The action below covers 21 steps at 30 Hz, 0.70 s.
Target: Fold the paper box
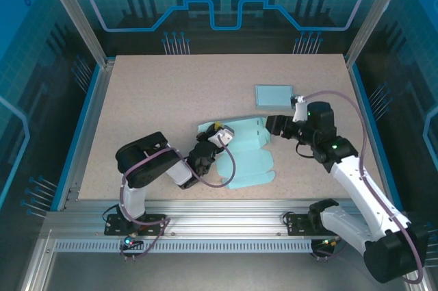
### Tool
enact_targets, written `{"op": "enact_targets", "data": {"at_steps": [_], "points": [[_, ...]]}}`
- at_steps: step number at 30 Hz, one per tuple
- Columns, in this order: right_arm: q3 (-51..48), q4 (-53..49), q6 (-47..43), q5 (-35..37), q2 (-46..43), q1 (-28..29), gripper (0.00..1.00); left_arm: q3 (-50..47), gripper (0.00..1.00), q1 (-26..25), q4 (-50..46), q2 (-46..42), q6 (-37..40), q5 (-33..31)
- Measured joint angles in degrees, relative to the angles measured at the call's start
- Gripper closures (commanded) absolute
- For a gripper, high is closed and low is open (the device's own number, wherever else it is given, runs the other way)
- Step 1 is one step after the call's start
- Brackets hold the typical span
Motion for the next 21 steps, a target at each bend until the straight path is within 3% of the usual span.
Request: {"op": "enact_targets", "data": {"at_steps": [7, 11, 15, 21], "points": [[3.6, -7.5, -7.1, 4.6, 3.4, 0.8, 0.40, 0.9, 1.00, 1.5, -0.2, -2.4, 3.0, 4.2], [5.7, -10.3, -13.0, 12.2, 7.7, 6.6, 0.39, 1.1, 1.00, 3.4, -0.3, -3.8, 4.4, 6.6], [7.6, -8.8, -20.0, 20.9, 10.4, 13.3, 0.38, 1.1, 1.00, 4.7, -0.4, -4.1, 4.6, 8.7], [8.2, -2.3, -30.1, 27.7, 16.5, 15.1, 0.28, 1.1, 1.00, 5.6, -0.4, -4.1, 4.5, 10.5]]}}
